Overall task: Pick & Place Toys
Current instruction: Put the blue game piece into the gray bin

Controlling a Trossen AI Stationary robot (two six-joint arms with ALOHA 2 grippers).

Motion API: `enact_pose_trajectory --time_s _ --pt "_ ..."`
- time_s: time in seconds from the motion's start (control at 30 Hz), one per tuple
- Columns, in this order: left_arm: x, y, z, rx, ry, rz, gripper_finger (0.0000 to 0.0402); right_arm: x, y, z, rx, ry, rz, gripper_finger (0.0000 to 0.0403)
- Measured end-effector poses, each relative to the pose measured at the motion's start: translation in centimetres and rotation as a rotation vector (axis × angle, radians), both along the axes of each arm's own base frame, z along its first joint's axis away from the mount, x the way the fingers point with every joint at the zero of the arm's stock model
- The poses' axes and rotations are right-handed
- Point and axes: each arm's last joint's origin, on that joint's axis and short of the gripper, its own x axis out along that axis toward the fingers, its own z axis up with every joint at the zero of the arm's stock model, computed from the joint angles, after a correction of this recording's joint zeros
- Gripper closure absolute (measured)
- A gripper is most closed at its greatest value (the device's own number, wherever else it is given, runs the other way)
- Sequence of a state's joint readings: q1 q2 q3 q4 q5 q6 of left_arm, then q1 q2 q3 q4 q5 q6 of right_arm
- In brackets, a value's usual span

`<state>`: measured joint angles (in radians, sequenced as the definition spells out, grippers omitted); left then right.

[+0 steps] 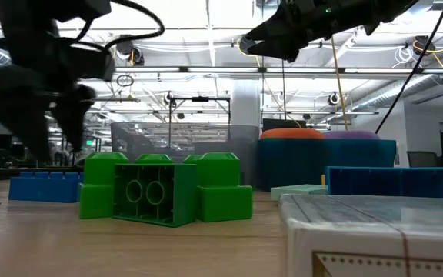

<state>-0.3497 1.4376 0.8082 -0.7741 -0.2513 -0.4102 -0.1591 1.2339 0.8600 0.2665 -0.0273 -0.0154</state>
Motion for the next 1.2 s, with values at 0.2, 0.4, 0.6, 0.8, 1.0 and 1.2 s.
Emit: enact_pose_trajectory --time_s 0.2,0.4,0.6,0.8,1.0,1.2 --pt "0.0 -2.0 0.1 -0.155 -0.019 -0.068 0.0014 0.0 0.0 0.0 0.0 -0.001 0.0 0.0138" --pt "0.7 -3.9 -0.5 -0.18 -0.154 -0.139 0.0014 0.0 0.0 0.1 0.002 -0.006 -0.001 0.0138" --pt "1.2 -4.8 -2.1 -0.17 -0.147 -0.159 0.0014 0.0 0.0 0.1 0.002 -0.006 -0.001 0.0138" --pt "2.5 -5.4 -4.0 -0.18 -0.161 -0.21 0.0014 0.0 0.0 0.1 0.002 -0.006 -0.001 0.0138" --pt "2.5 -5.3 -4.1 -0.197 -0.143 -0.19 0.0027 0.0 0.0 0.1 0.002 -0.006 -0.001 0.0138" --pt "2.5 -5.3 -4.1 -0.2 -0.137 -0.215 0.0133 0.0 0.0 0.1 0.002 -0.006 -0.001 0.0138"
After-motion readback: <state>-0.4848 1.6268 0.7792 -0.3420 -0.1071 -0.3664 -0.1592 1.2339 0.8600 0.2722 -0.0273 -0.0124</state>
